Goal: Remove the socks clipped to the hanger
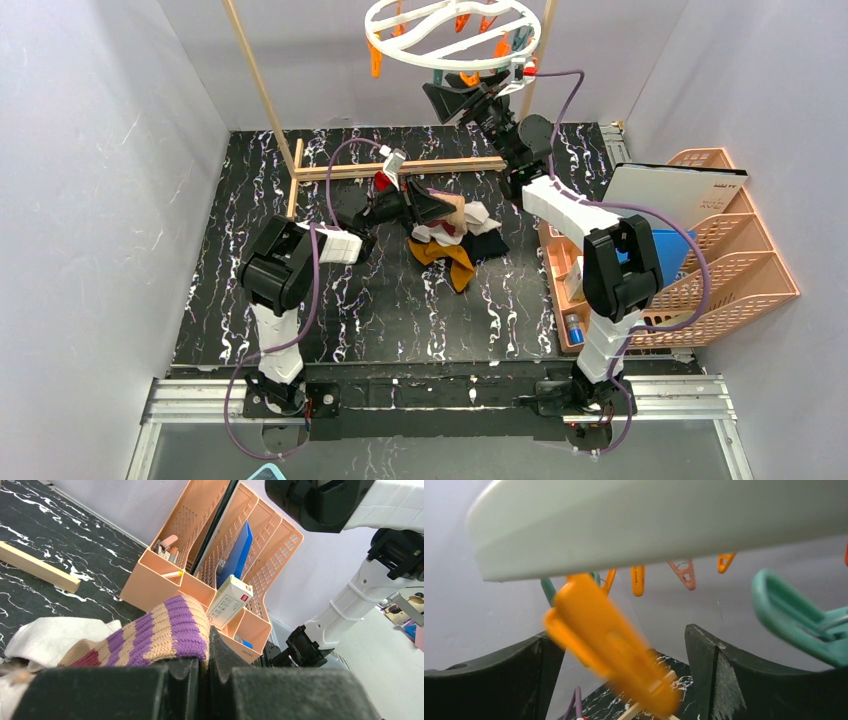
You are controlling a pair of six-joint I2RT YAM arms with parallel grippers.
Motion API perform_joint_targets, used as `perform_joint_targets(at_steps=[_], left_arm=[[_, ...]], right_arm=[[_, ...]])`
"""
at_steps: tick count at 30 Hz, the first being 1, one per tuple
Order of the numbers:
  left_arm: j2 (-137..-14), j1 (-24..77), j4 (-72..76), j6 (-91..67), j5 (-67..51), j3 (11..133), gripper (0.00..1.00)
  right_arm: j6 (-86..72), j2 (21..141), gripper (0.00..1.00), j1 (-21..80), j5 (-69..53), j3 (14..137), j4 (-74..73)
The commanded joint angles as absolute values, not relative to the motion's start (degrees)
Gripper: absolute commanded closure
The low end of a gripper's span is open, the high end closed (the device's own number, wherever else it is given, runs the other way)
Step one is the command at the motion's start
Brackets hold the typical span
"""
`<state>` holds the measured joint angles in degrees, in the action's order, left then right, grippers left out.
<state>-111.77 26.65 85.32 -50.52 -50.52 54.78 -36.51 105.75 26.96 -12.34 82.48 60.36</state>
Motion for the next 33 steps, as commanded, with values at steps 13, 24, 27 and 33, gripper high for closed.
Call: perform_joint_targets(at_steps=[13,24,27,33], left_arm=[[-102.6,34.0,21.7,-5.5,-25.0,64.6,1.00],[-108.4,40.1,1.8,10.8,11.5,74.7,0.98],[-109.7,40.5,0.4,11.9,15.0,76.8,0.94],[-110.2,40.6,-3.2,9.8,18.2,78.8,0.76]], right_arm=[[-30.0,97.4,0.02,26.6,-12.4,78.7,47.1],[-24.3,84.3,0.02,26.5,-1.2,68.7,33.0],[-22.5,78.4,0.02,26.6,9.6,61.7,31.7],[-17.8,71.3,0.02,26.6,30.3,56.9,26.5]])
